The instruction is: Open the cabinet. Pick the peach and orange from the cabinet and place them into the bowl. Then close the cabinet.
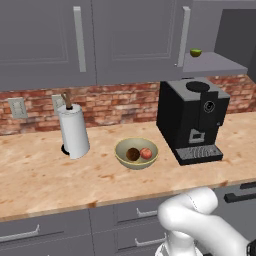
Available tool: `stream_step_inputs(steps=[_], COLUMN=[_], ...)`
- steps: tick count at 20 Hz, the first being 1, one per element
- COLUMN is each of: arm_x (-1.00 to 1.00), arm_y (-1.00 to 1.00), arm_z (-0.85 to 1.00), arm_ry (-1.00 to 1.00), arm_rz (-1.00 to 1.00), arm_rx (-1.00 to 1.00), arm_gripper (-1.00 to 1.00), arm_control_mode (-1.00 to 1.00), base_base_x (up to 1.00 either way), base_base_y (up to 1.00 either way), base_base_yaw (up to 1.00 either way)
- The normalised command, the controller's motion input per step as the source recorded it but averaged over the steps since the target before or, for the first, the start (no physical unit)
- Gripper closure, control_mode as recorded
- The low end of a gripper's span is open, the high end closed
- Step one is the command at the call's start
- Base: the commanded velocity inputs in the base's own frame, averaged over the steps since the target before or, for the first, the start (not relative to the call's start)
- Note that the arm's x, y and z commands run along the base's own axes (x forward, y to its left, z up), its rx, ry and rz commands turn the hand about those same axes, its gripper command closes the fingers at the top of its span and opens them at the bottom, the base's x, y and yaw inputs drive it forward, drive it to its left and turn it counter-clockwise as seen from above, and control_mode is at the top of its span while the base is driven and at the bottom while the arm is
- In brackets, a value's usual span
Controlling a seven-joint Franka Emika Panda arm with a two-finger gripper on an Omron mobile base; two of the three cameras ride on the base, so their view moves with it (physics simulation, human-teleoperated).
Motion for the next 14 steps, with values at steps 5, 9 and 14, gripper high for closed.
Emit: stream_step_inputs(steps=[5,9,14], arm_x=[1.00,1.00,1.00], arm_y=[-0.02,-0.16,-0.25], arm_z=[-0.44,-0.26,-0.04], arm_ry=[-0.13,-0.02,0.00], arm_rz=[0.17,0.15,0.16], arm_rx=[0.01,0.03,0.07], arm_gripper=[-1.00,-1.00,-1.00], arm_control_mode=[-1.00,-1.00,-1.00], base_base_x=[0.00,0.00,0.00], base_base_y=[0.00,0.00,0.00], base_base_yaw=[0.00,0.00,0.00])
